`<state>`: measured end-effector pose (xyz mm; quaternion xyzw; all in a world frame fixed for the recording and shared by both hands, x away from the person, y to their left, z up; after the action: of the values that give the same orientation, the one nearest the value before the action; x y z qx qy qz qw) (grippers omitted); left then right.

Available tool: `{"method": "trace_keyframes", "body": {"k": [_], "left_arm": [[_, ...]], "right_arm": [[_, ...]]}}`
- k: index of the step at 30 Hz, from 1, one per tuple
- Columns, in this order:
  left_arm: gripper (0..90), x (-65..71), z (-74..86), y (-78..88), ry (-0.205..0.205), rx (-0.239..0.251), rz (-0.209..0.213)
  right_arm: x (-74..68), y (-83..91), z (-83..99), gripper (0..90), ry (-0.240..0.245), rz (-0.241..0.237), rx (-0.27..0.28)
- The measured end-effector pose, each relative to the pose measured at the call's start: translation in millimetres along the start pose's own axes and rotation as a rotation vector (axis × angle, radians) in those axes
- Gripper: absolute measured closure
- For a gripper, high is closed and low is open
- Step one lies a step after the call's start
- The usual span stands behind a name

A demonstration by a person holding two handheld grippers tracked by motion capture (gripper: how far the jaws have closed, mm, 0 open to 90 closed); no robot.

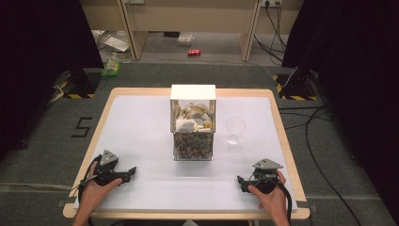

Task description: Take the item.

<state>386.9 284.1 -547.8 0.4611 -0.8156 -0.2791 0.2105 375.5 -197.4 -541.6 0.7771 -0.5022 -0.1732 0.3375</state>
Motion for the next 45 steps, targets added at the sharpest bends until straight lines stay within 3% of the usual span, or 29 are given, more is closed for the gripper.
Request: {"method": "trace_keyframes", "body": {"k": [4,13,28,45], "left_arm": [[13.4,0.0,0.0,0.0,0.0,0.0,0.0],[13.4,0.0,0.0,0.0,0.0,0.0,0.0],[13.4,0.0,0.0,0.0,0.0,0.0,0.0],[13.4,0.0,-0.2,-0.1,0.001,0.0,-0.001]], "right_arm": [[1.5,1.7,-0.6,15.6,-0.002,-0.003,0.021],[2.5,3.7,-1.7,20.9,-0.007,-0.006,0.039],[-2.0,21.3,-17.6,30.9,0.008,-0.025,0.132],[-18.8,61.0,-62.7,36.8,0.051,-0.088,0.276]]}}
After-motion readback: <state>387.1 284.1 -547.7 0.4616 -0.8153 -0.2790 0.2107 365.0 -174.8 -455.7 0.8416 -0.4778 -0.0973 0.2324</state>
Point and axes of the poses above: each handheld gripper's, and its own axes: y roughly backward along the jaws, z roughly out of its underside, x roughly to its right, the point moved 6 cm from there along -y, roughly forward along the jaws, and after that the axes turned 5 degrees about z, right-handed, at the moved point
